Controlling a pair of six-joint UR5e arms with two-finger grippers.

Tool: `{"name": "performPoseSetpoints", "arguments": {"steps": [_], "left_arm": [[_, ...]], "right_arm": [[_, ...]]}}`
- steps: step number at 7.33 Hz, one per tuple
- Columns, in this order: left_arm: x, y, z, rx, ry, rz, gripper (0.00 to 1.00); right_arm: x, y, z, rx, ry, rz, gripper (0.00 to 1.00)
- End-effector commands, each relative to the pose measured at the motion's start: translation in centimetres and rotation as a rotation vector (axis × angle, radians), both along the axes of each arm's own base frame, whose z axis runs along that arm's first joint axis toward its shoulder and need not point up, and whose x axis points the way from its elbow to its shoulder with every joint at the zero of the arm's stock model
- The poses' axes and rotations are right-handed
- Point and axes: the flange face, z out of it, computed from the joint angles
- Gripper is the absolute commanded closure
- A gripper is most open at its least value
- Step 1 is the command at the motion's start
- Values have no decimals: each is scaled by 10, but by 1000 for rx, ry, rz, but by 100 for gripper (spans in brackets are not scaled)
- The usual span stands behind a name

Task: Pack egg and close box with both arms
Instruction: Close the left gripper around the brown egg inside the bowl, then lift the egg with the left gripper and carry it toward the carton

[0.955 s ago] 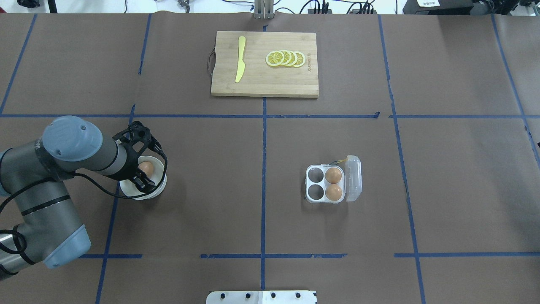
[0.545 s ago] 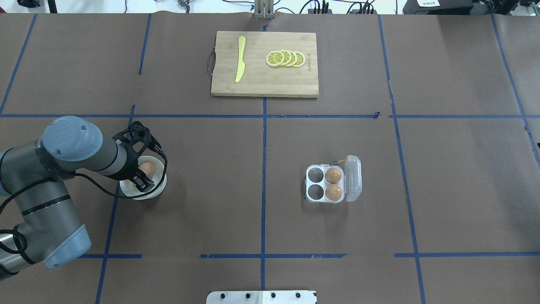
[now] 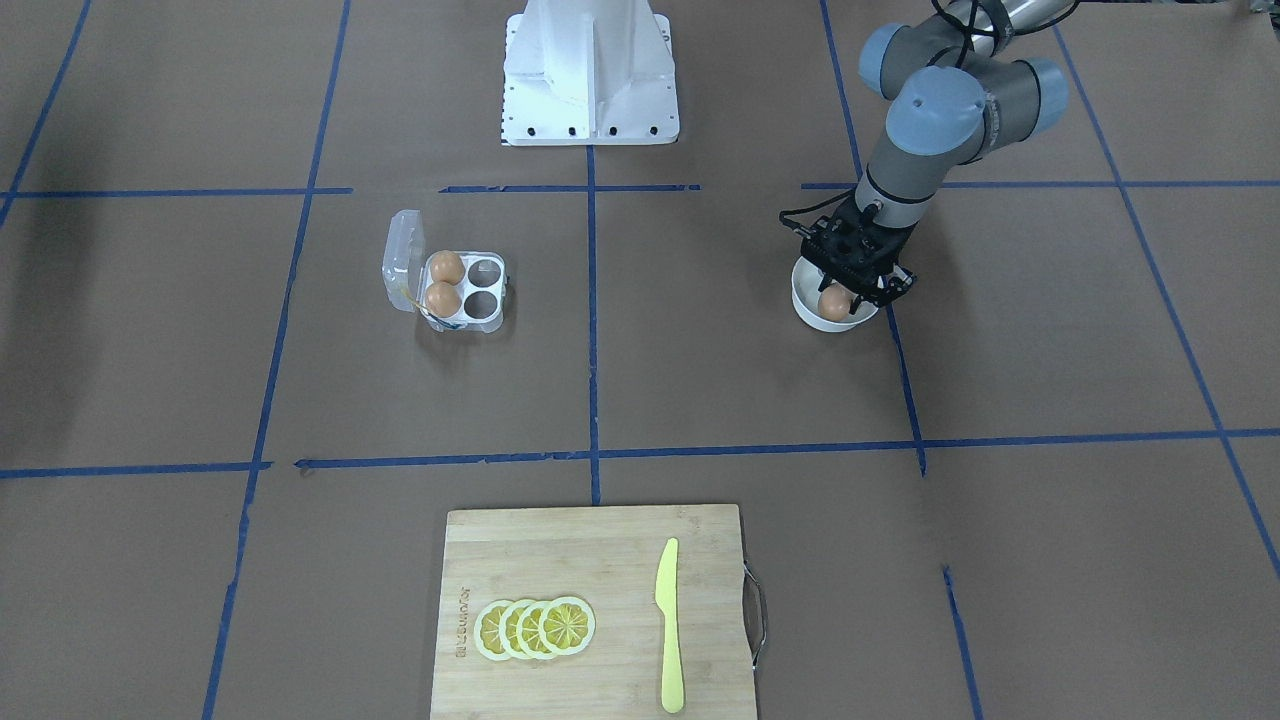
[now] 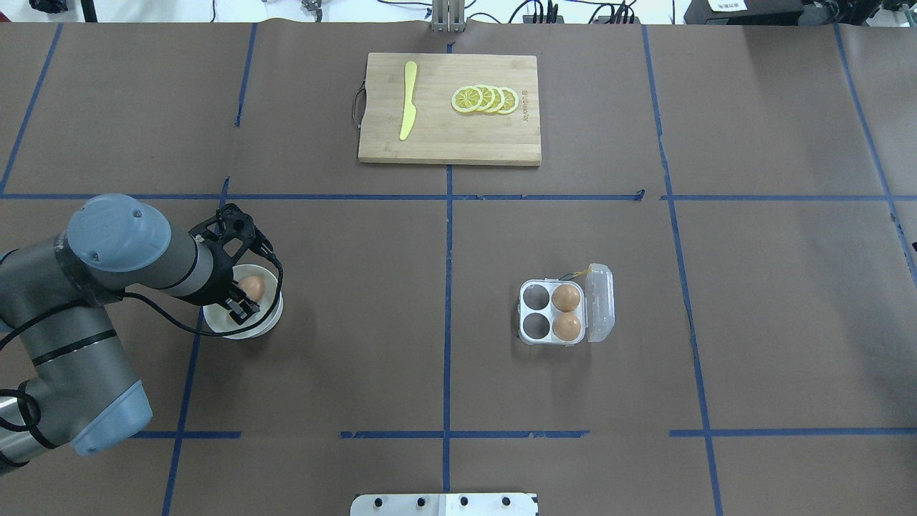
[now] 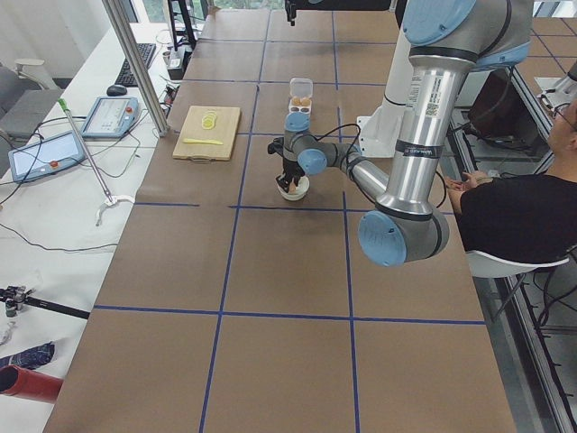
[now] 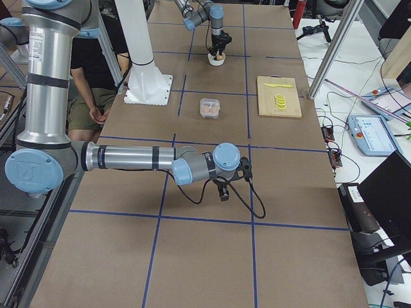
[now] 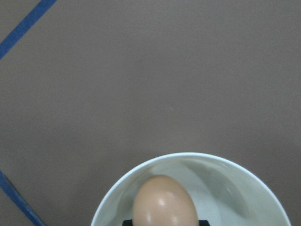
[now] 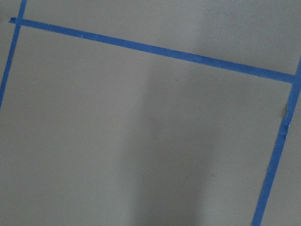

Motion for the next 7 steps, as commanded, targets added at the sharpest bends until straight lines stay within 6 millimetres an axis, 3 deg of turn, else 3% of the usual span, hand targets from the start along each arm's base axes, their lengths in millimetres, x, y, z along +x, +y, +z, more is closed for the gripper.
{"name": "performPoseSetpoints", "arguments": {"steps": [1,4,6,7], "left_arm": [[-8,2,-14,2,21,-5,100],[-35,11,-66,-5,13,-28,100],[-20,7,-99,-73,68,-101,100],[-7,1,-125,-100,80,-126,100]], "right_arm": [[0,0,0,2,0,0,0],[0,0,0,2,0,0,0],[-1,0,0,2,0,-2,0],[-1,0,-1,3,-2,-2,0]]}}
